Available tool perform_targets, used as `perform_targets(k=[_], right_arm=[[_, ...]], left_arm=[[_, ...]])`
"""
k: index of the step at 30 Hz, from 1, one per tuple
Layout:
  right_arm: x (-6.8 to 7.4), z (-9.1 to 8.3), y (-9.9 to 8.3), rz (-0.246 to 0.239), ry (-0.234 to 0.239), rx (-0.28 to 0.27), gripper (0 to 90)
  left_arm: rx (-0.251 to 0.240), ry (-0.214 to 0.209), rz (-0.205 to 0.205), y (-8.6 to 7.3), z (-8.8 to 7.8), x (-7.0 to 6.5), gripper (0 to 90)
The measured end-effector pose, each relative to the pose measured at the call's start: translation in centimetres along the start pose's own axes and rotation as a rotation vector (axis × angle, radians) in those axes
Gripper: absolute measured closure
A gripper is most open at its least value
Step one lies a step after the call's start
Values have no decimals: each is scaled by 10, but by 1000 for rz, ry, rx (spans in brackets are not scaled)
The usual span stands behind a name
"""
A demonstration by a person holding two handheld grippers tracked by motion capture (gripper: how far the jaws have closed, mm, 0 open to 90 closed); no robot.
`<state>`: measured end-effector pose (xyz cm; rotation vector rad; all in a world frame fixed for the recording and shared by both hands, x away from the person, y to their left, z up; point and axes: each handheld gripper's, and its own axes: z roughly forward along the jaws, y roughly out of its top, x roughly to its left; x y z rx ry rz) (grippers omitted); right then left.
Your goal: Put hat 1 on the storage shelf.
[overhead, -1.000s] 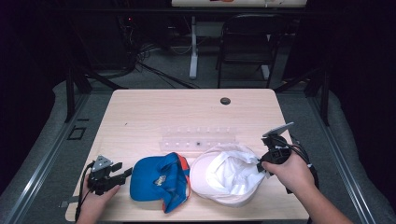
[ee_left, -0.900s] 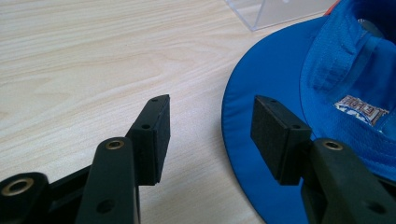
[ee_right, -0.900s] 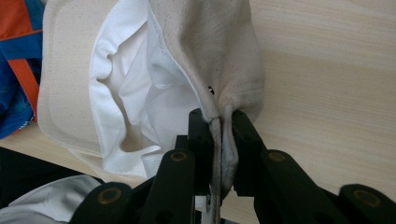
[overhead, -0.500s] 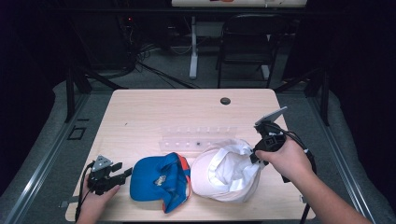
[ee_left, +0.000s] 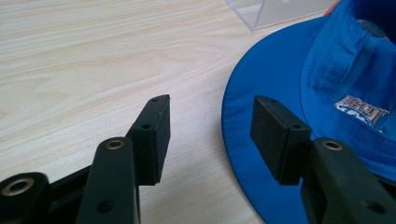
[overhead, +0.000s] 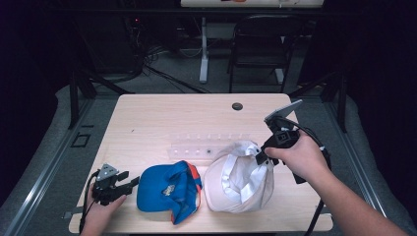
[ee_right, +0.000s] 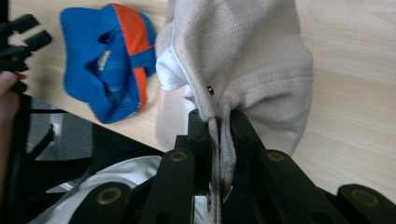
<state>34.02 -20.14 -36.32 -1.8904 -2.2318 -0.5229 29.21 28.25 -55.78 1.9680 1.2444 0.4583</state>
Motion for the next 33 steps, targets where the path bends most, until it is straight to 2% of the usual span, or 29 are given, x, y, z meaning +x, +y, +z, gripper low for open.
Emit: perform_targets(k=[1,3,4,7,8,10,11,12,14,15,17,20,23,24,25,33], right_arm=[[0,-2,1,-7,14,15,813],[1,-6,2,6,52,13,814],[3,-8,2,17,69,5,814],[3,-18,2,26,144,11,814],[3,-18,2,26,144,11,814],[4,-23,2,41,175,1,814],[3,-27,1,55,206,-7,814],[3,-27,1,55,206,-7,814],[1,-31,0,55,221,-6,814],[-3,-34,0,73,258,-16,814],[-5,-36,-1,81,273,-19,814],[-12,-41,-1,109,336,-17,814],[-22,-45,0,141,431,-43,813],[-22,-45,0,141,431,-43,813],[-25,-46,1,151,475,-65,813],[-21,-41,6,170,537,-75,813]], left_arm=[[-1,0,0,0,0,0,480],[2,-1,0,0,0,0,480],[-12,2,-3,0,1,0,480],[-11,2,-3,0,1,0,480],[-11,2,-3,0,1,0,480],[-16,3,-3,-1,1,-1,480],[-16,3,-3,-1,1,-1,480],[-17,3,-5,-1,1,-1,480],[-5,-1,-1,0,0,-1,480],[-5,0,0,0,0,-1,480],[-4,0,-1,0,0,-1,480],[-2,-2,4,0,0,-1,480],[-9,-1,2,0,1,-2,480],[-9,-1,2,0,1,-2,480],[-9,-1,2,0,1,-2,480],[-10,0,3,0,1,-2,480]])
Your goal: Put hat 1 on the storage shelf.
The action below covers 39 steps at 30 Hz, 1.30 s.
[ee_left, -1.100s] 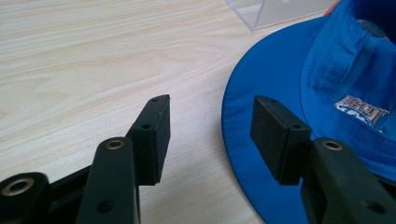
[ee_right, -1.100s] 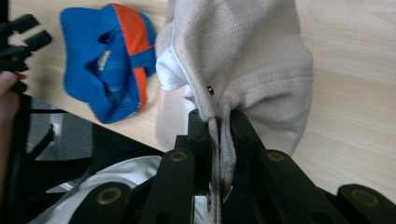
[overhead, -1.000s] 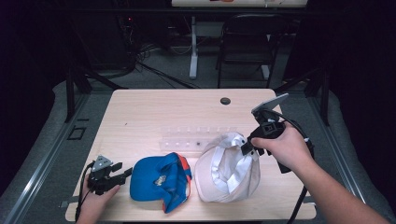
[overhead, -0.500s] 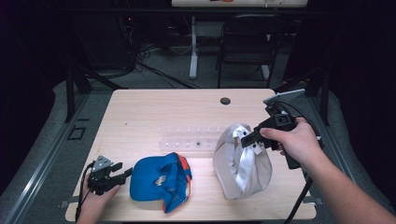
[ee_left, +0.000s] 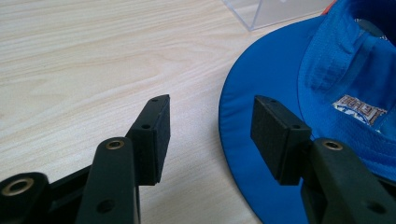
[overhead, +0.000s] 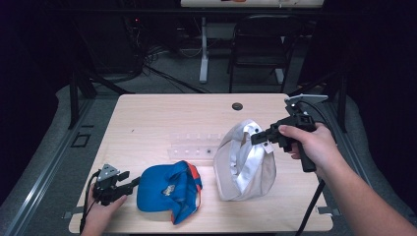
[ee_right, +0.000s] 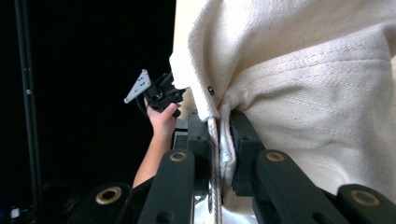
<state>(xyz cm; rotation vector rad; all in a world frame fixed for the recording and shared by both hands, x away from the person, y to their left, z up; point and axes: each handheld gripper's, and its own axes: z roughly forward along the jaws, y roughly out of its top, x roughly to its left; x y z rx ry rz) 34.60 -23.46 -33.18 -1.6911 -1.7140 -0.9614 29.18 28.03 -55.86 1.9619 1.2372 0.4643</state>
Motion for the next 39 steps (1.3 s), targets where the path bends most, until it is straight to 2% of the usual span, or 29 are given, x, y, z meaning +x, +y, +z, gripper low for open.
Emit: perform_targets(k=[7,10,12,17,24,31,34,35,36,39], right_arm=[[3,5,4,-2,49,0,813],[6,3,7,3,101,-24,813],[7,3,8,9,110,-34,813],[13,4,16,-2,177,-58,812],[25,11,30,-9,200,-92,812],[32,18,43,-13,203,-112,812],[33,21,49,-7,212,-121,812],[35,22,52,-4,213,-129,812],[36,23,55,-3,218,-133,812],[39,26,60,0,217,-133,812]], left_arm=[[6,-2,3,0,-1,0,480],[4,-2,3,0,-1,0,480],[-5,-1,7,0,0,0,480],[-4,-2,14,0,0,-1,480],[-2,-2,13,0,1,-2,480],[-2,-4,12,0,1,-3,480],[-3,-3,14,0,2,-3,480],[20,-15,18,1,0,-3,480],[23,-16,20,1,0,-2,480],[13,-15,16,1,2,-3,480]])
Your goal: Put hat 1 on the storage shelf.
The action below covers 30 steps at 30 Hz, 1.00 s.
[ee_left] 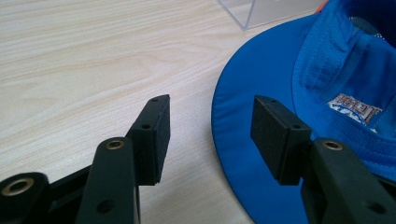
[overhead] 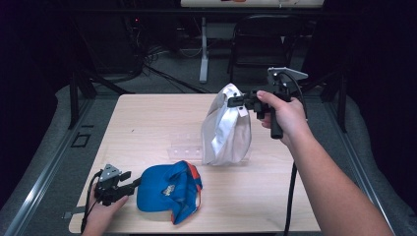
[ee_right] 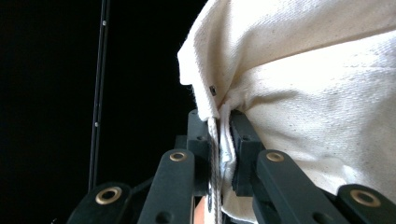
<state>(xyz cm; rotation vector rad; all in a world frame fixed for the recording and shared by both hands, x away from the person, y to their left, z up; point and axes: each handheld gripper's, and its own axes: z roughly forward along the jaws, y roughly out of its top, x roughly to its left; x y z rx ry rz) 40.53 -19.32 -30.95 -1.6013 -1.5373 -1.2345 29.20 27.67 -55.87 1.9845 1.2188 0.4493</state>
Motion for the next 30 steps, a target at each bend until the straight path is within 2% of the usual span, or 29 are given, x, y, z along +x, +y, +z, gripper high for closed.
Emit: perform_targets(k=[6,7,12,15,17,18,24,28,30], right_arm=[[7,7,10,2,-4,-14,812],[7,8,11,2,-5,-14,812],[10,17,19,6,-20,-23,812],[10,24,23,11,-23,-21,812],[10,29,25,13,-26,-20,812],[10,29,25,13,-26,-20,812],[10,42,30,17,-31,-16,812],[9,50,33,23,-34,-15,812],[8,55,34,25,-32,-14,812]], left_arm=[[-8,-5,0,0,1,-2,479],[8,-11,6,1,0,-2,479],[9,-12,11,1,1,-3,479],[-5,-11,13,1,2,-3,479],[9,-14,16,2,1,-3,479],[-4,-12,13,1,2,-3,479],[-5,-13,12,1,4,-4,479],[13,-19,26,2,3,-5,479],[-5,-17,19,2,4,-6,479]])
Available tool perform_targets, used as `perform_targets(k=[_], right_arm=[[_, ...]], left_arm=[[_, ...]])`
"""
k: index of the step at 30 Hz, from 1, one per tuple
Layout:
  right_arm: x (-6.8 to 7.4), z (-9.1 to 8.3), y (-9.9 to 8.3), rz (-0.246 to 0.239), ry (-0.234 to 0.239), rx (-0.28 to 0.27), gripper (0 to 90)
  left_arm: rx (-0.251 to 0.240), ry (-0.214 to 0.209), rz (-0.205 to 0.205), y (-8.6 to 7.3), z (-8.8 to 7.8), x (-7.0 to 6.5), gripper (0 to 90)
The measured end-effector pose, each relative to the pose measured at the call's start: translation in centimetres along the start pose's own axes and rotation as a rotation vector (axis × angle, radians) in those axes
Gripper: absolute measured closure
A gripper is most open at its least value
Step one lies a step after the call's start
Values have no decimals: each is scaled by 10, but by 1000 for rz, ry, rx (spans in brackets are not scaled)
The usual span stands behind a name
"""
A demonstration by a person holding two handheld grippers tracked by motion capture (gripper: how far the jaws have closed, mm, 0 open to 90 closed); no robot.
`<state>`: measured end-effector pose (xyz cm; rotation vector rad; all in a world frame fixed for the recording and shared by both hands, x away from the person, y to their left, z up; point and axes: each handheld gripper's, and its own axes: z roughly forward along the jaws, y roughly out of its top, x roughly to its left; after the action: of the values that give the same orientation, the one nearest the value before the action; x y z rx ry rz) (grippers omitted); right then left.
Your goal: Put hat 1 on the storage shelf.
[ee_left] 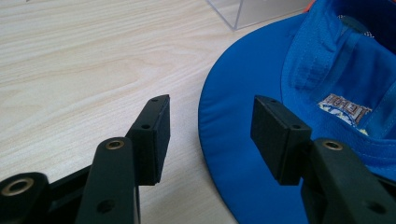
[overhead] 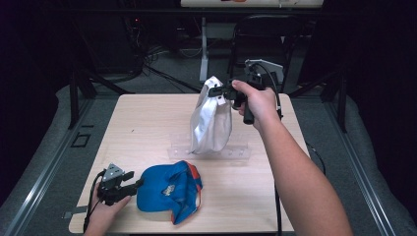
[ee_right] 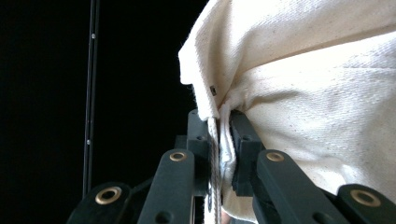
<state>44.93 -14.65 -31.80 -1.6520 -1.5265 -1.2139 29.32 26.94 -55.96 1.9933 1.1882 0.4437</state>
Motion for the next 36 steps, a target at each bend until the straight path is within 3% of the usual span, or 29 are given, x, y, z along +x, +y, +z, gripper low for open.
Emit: perform_targets(k=[12,18,24,28,33,36], right_arm=[[-3,19,5,16,-15,-12,811],[-5,26,7,20,-22,-25,811],[-4,32,9,25,-22,-35,810],[-3,37,8,23,-15,-36,810],[-1,46,6,17,-10,-30,809],[-1,48,6,14,-5,-30,808]], left_arm=[[8,-12,20,3,-1,-4,473],[-32,-27,41,12,-2,-15,459],[-38,-59,96,29,-4,-31,456],[-38,-64,160,46,-3,-45,458],[-89,-82,199,74,8,-65,457],[-98,-84,207,80,14,-71,457]])
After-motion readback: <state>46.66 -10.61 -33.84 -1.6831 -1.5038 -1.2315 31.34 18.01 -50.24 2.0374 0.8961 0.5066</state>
